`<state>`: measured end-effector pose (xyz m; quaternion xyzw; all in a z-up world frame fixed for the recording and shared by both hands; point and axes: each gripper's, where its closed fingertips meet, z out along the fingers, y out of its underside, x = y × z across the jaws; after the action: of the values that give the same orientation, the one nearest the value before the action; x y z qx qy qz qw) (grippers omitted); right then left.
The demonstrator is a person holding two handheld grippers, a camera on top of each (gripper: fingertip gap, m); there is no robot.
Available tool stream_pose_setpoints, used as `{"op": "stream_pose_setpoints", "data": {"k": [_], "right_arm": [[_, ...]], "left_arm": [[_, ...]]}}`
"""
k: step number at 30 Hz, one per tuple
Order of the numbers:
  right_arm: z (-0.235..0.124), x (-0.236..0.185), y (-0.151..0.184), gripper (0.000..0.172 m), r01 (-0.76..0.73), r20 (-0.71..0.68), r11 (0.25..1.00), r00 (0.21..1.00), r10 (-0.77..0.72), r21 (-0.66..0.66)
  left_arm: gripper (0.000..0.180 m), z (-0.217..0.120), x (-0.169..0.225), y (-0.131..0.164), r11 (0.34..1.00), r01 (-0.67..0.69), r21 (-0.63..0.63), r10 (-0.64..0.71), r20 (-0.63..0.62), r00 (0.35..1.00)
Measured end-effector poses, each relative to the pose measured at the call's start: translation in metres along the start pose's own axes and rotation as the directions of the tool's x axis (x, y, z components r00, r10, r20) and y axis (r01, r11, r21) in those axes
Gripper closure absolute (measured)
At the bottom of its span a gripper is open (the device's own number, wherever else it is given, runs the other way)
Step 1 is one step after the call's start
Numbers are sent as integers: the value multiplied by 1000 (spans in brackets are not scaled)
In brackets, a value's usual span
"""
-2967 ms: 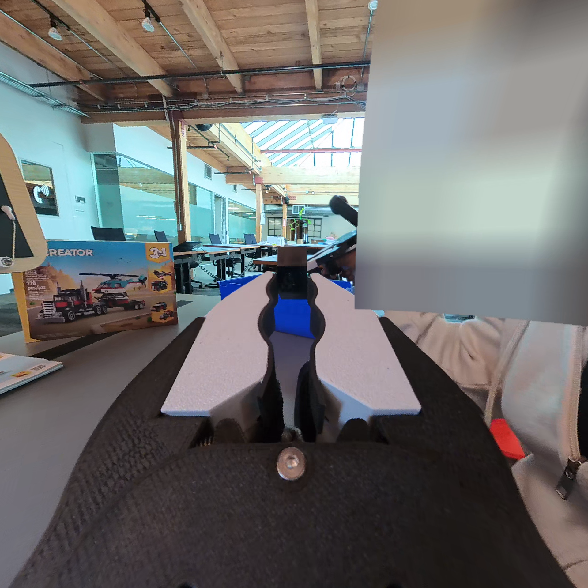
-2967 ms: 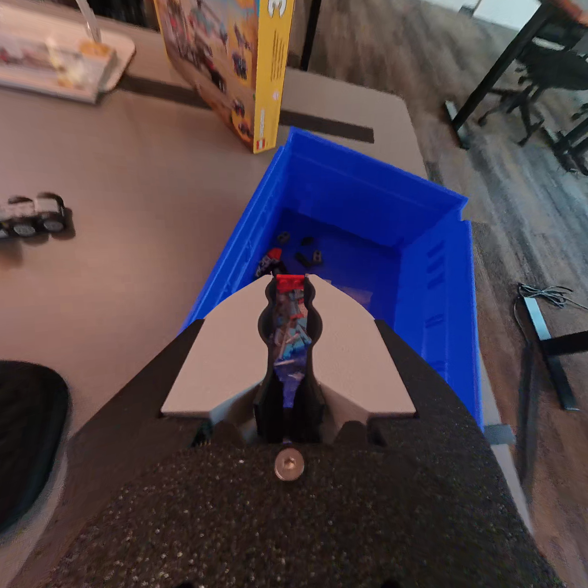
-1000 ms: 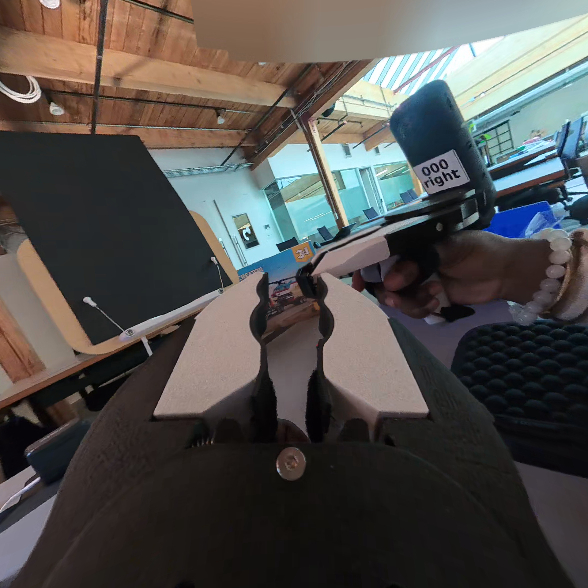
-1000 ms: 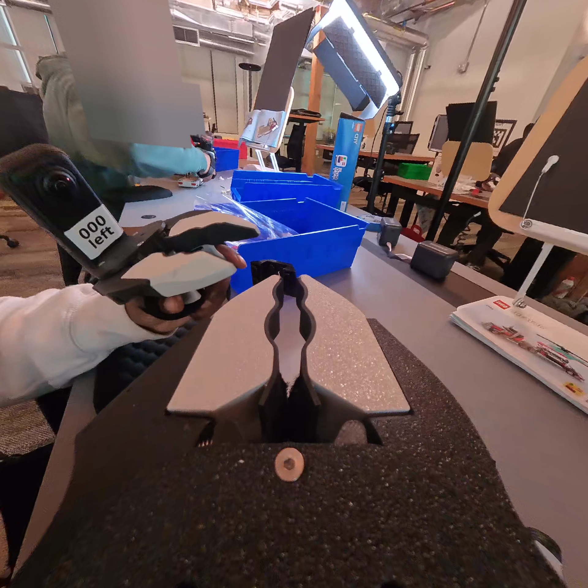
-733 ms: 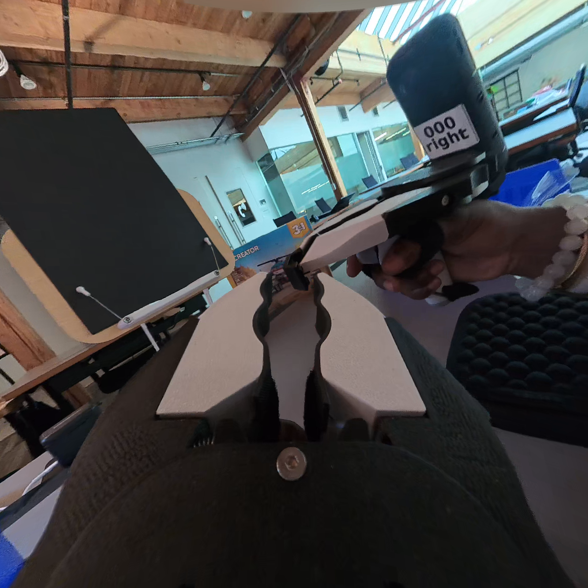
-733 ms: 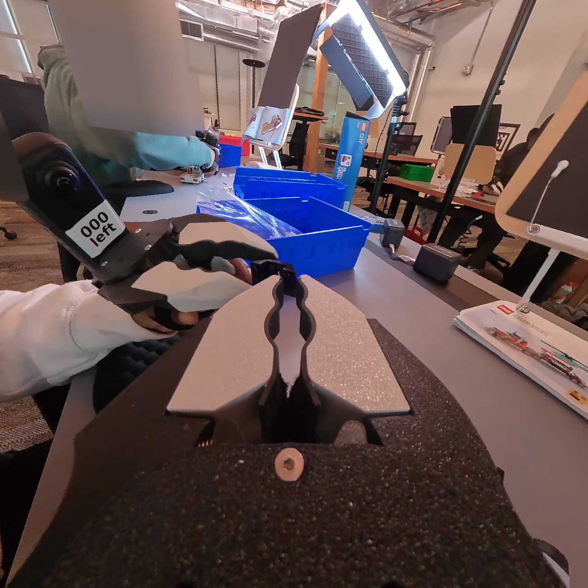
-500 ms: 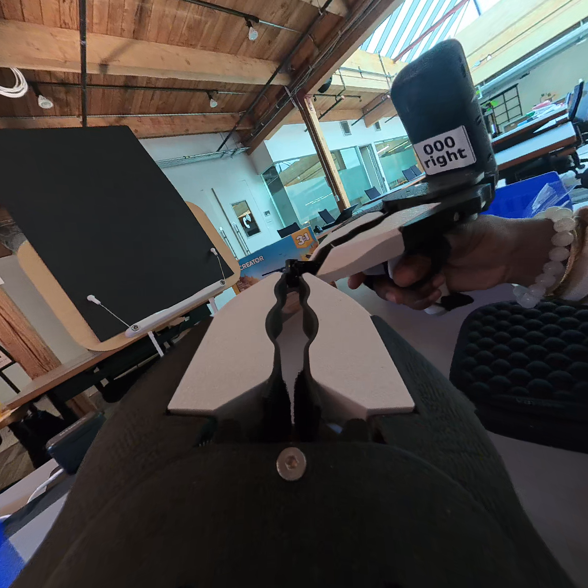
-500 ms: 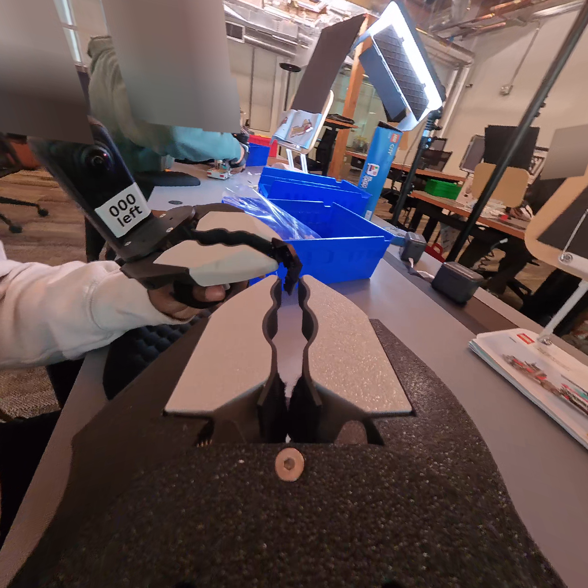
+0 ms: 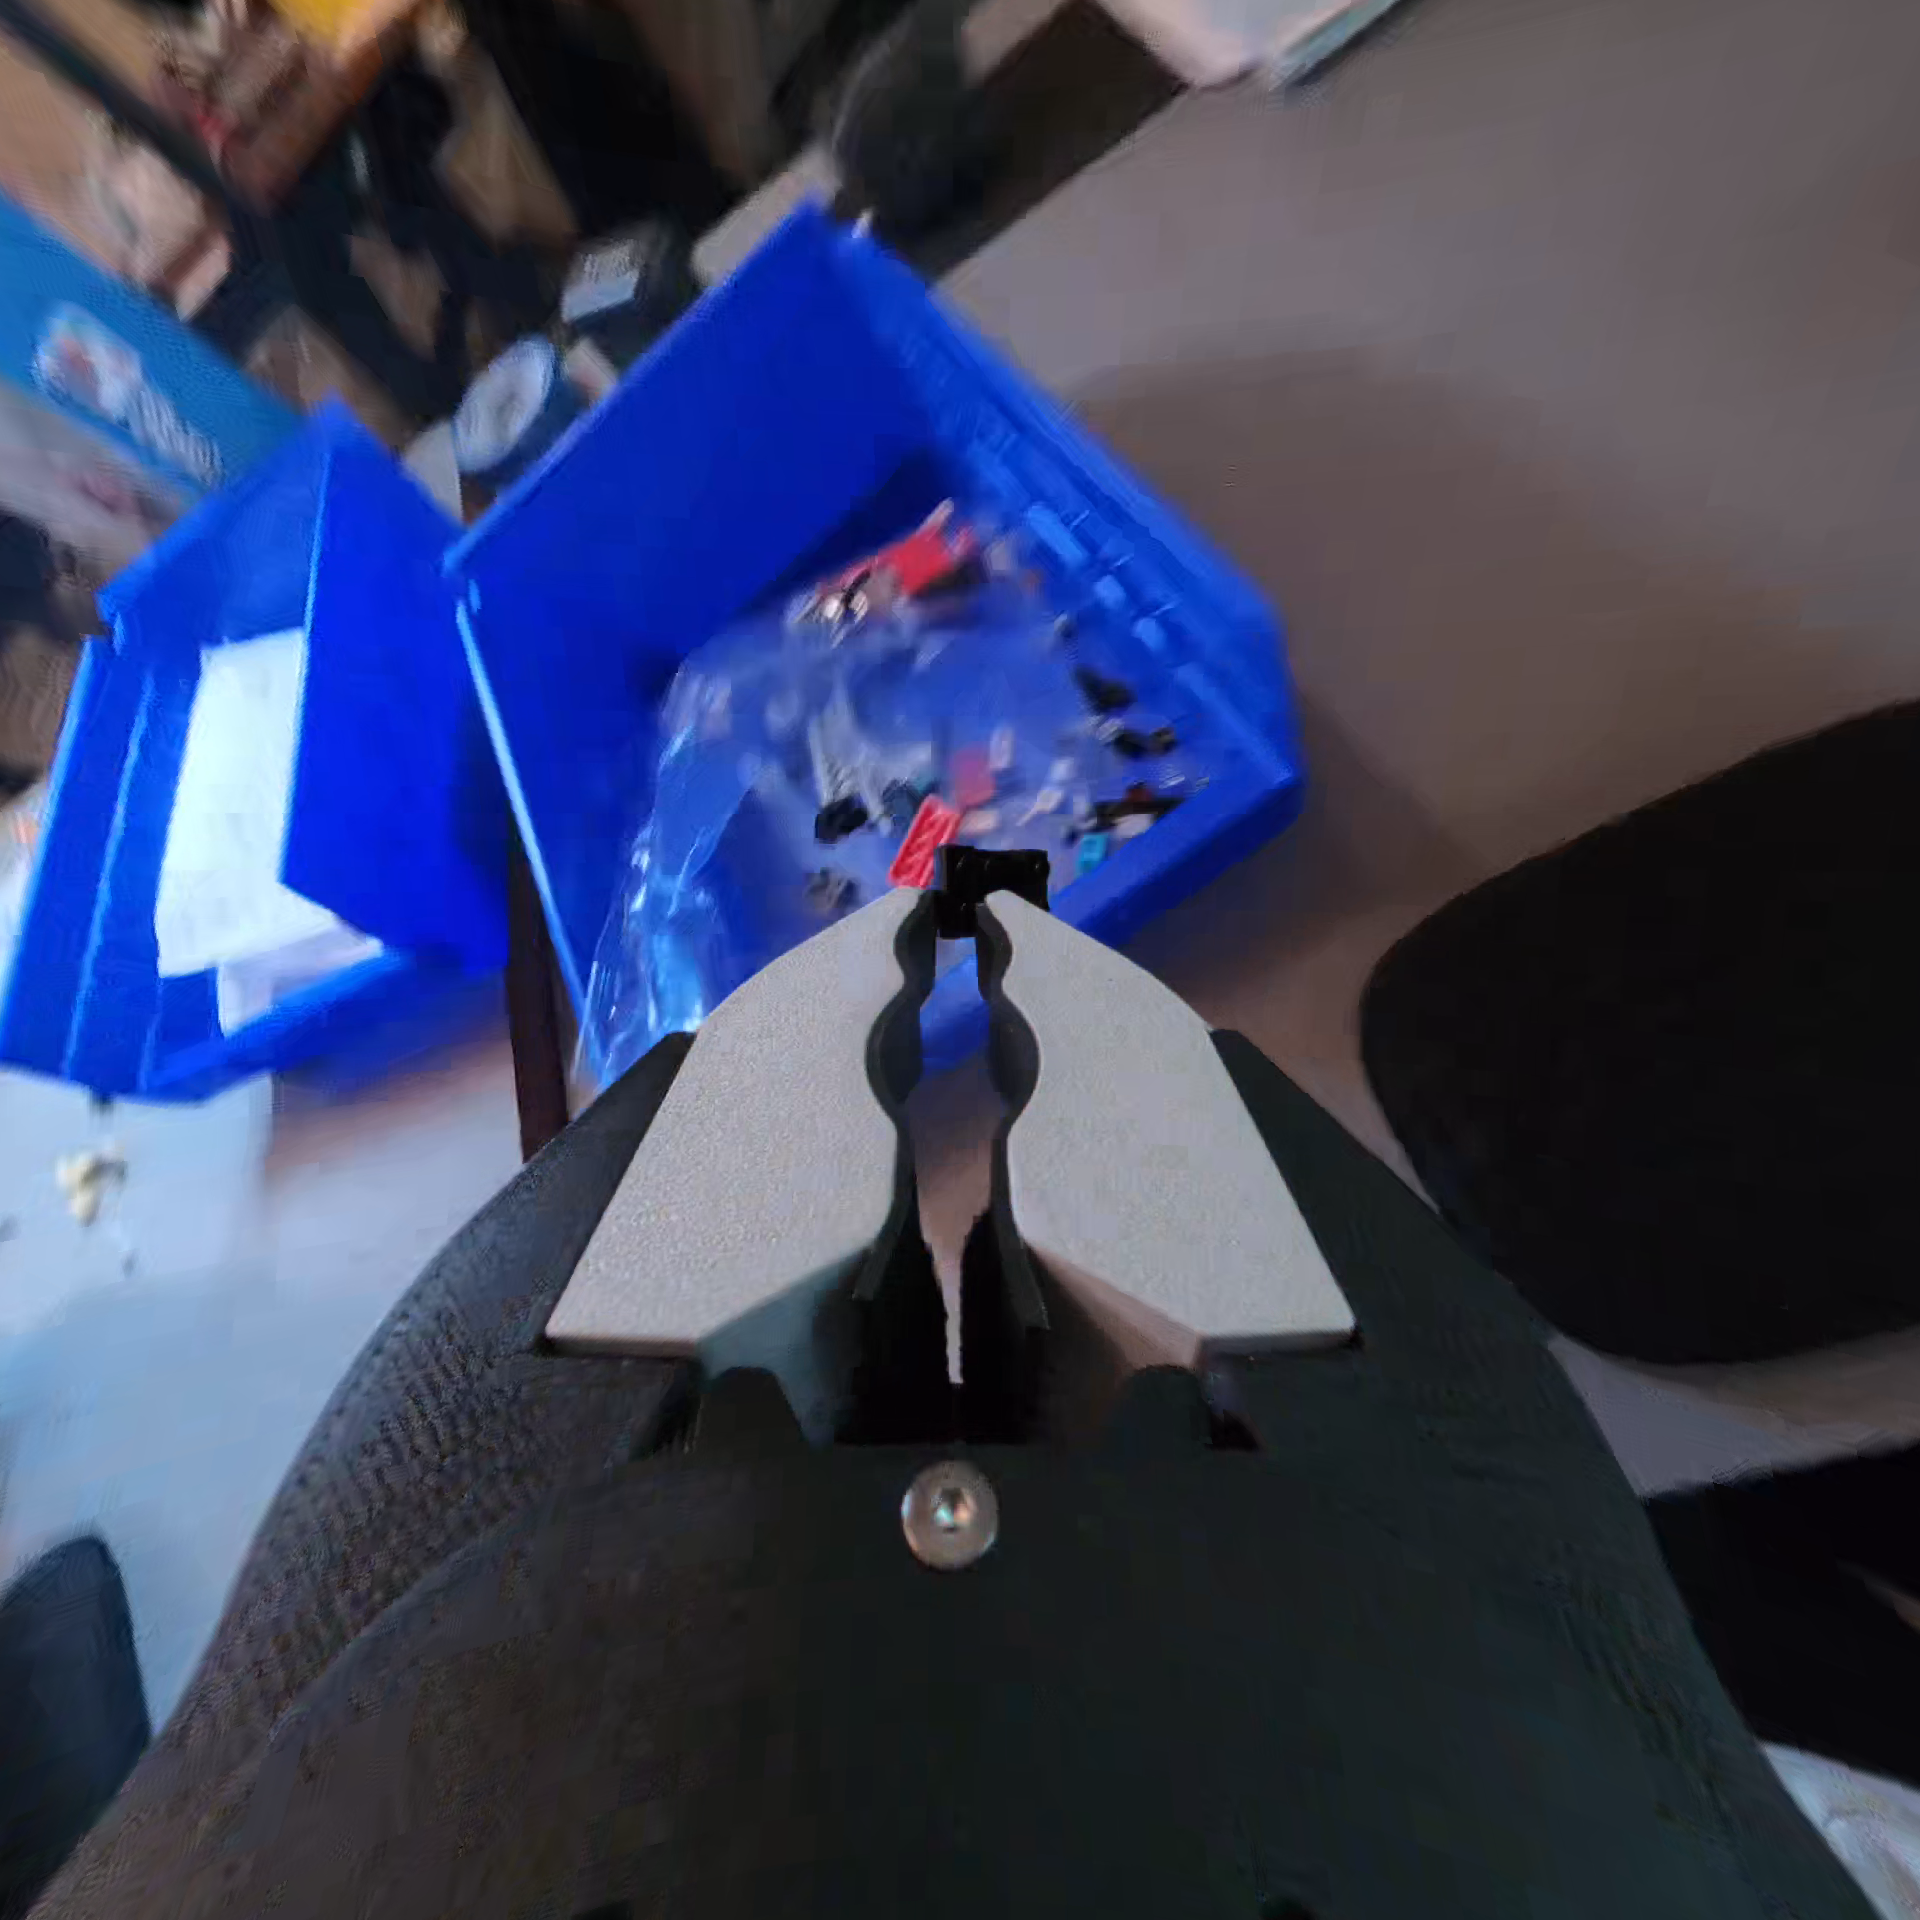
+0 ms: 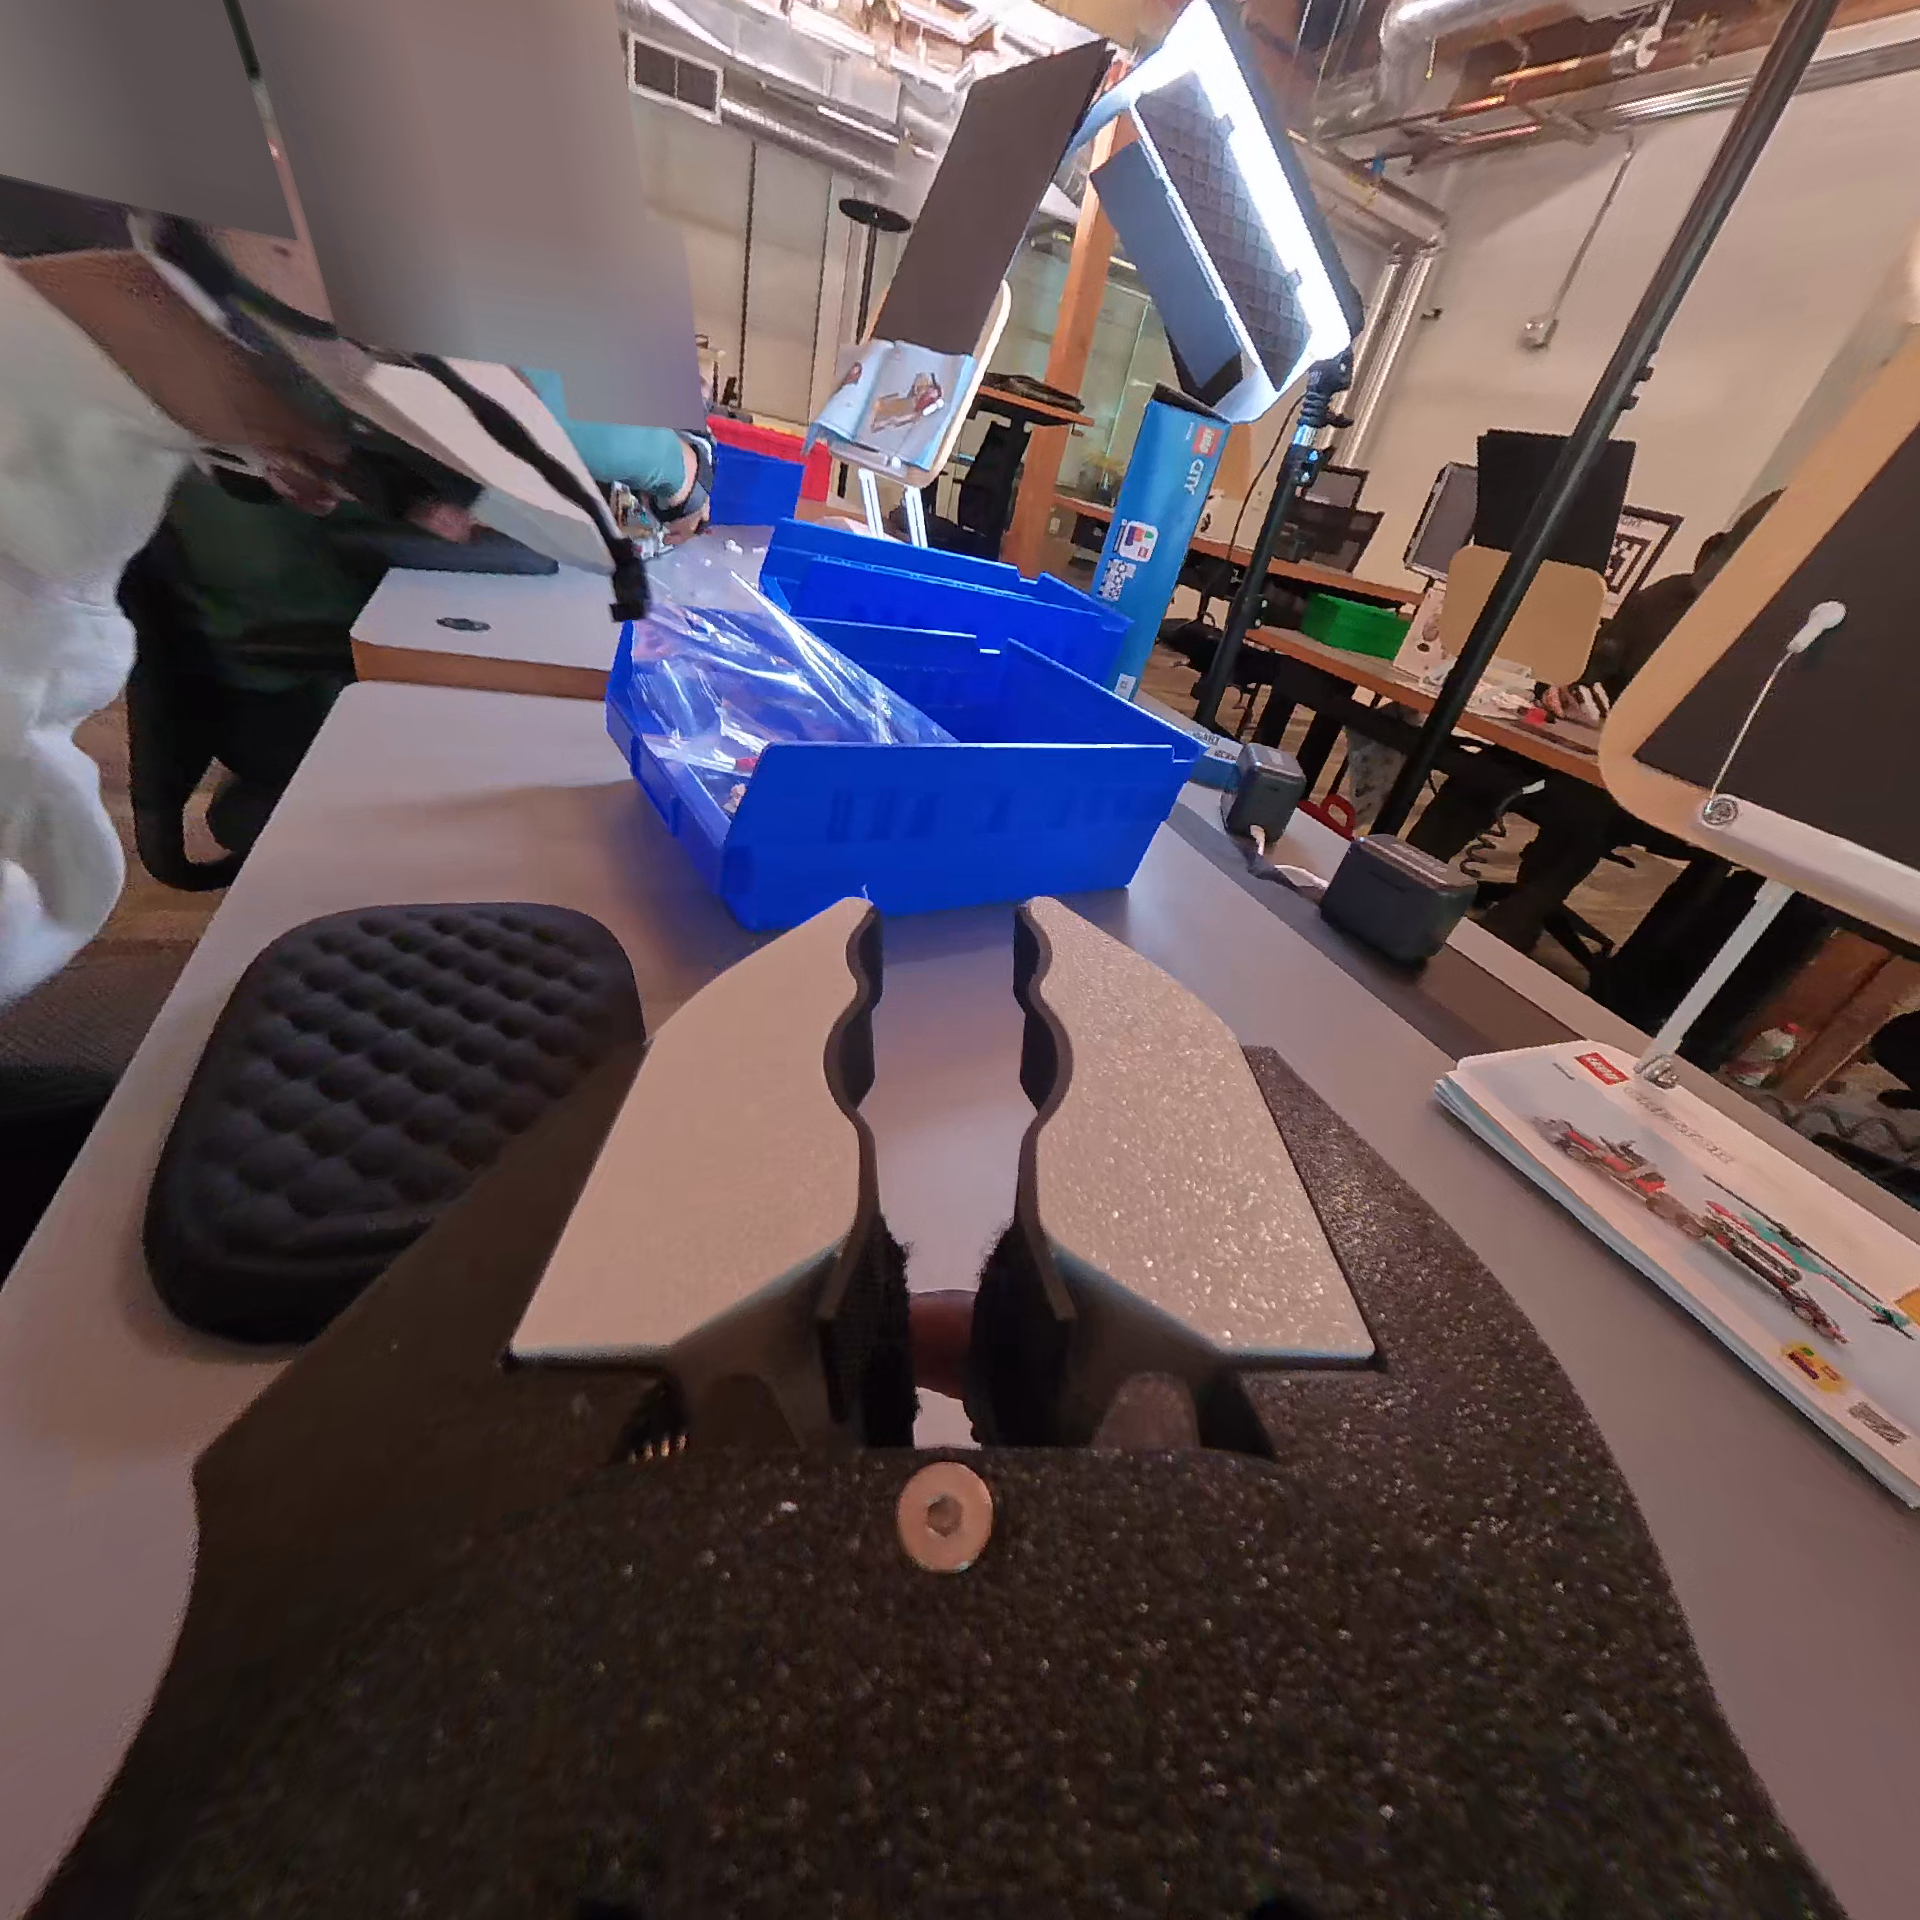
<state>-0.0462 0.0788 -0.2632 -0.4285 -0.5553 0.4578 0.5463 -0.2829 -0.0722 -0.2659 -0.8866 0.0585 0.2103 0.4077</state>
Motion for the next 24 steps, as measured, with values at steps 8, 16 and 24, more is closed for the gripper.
{"op": "stream_pose_setpoints", "data": {"k": [8, 16, 24], "right_arm": [[-3, 7, -1, 148, -1, -28, 1000, 1000, 1, 9], [-14, 18, -8, 147, 7, -56, 1000, 998, -7, 1], [-83, 79, 30, 120, -188, -222, 926, 968, 118, -328]], "left_arm": [[163, 79, -35, 41, 964, 213, -162, -204, 74, 976], [158, 50, -34, 22, 977, 200, -74, -194, 86, 977], [158, -53, 114, -113, 811, 79, 579, 237, -450, 861]]}}
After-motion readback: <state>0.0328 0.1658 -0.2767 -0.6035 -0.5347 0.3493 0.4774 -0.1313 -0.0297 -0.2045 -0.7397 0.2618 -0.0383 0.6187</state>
